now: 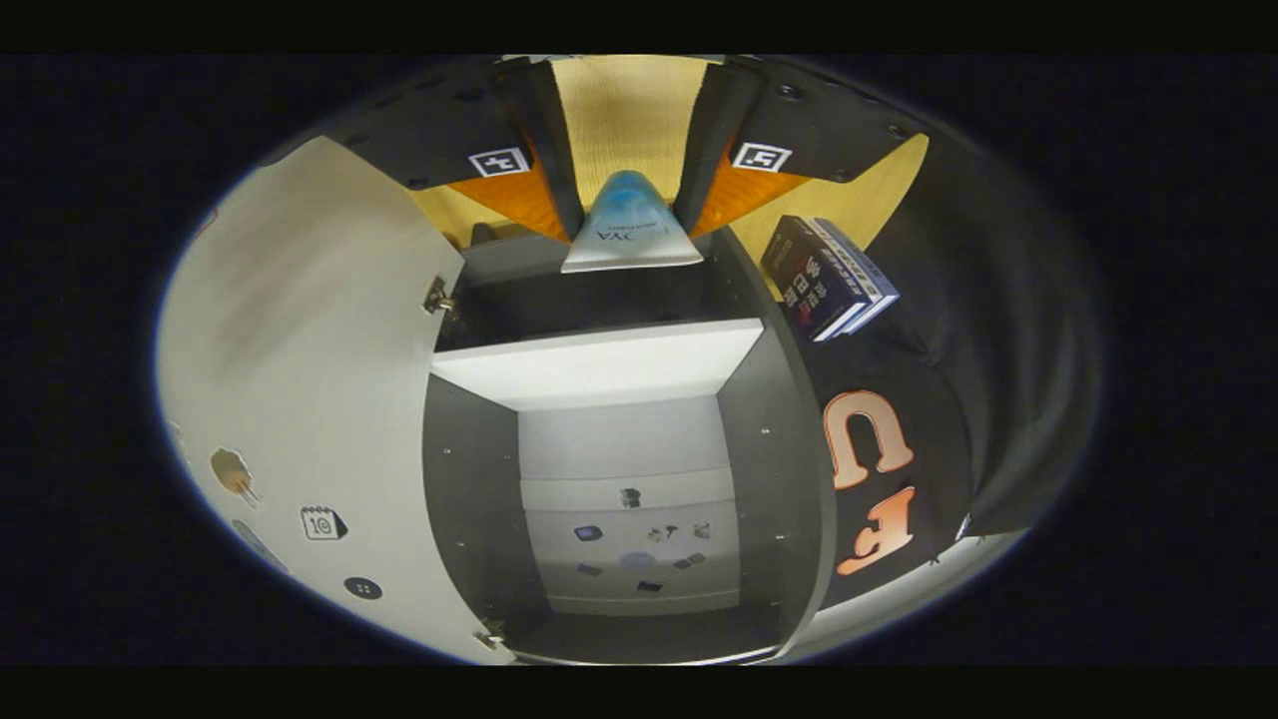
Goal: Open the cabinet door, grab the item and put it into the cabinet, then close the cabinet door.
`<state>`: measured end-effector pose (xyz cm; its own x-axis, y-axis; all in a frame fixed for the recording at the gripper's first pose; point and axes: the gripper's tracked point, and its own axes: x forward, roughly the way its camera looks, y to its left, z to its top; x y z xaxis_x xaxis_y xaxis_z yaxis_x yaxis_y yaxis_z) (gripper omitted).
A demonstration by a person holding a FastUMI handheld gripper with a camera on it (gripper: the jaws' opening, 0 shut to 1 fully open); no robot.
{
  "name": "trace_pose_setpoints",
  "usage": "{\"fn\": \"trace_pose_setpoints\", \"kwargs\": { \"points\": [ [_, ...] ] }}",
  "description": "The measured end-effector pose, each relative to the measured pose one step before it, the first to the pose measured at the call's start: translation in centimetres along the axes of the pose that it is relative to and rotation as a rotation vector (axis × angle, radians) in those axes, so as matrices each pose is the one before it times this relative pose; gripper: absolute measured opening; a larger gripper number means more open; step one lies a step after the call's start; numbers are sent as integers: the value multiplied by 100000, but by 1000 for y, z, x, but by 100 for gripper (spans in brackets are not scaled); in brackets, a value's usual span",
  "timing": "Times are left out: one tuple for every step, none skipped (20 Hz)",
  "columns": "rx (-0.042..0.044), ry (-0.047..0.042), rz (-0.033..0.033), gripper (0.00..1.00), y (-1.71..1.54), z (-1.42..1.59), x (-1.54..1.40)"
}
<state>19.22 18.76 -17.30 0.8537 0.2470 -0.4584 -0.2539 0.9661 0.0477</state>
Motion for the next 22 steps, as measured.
{"fn": "trace_pose_setpoints", "kwargs": {
  "points": [
    [-800, -1271, 52, 60, 287, 905, 76],
    [-760, -1103, -63, 60, 206, 886, 100],
    [-759, -743, 215, 60, 257, 809, 143],
    [-303, -439, 352, 60, 323, 737, 81],
    [90, -657, 417, 60, 284, 763, 205],
    [31, -842, 215, 60, 254, 841, 201],
    [-289, -645, 93, 60, 182, 785, 341],
    [-680, -773, -59, 60, 44, 790, 348],
    [-742, -461, -94, 60, 248, 832, 464],
    [-903, -941, -193, 60, 67, 887, 586],
    [-796, -1057, -721, 60, -149, 811, 622],
    [-512, -768, -716, 60, -189, 744, 682],
    [-100, -544, -503, 60, -72, 702, 801],
    [244, -368, -752, 60, -272, 652, 791],
    [373, -511, -757, 60, -221, 603, 983],
    [672, -345, -648, 60, -218, 563, 839],
    [761, -472, -706, 60, -275, 578, 837],
    [451, -524, -541, 60, -270, 506, 783],
    [-120, -229, -659, 60, -215, 400, 1042],
    [-759, -76, -1196, 60, -322, 332, 1122],
    [-882, 189, -964, 60, -206, 65, 888],
    [-778, 495, -616, 60, -87, -46, 833]
  ]
}}
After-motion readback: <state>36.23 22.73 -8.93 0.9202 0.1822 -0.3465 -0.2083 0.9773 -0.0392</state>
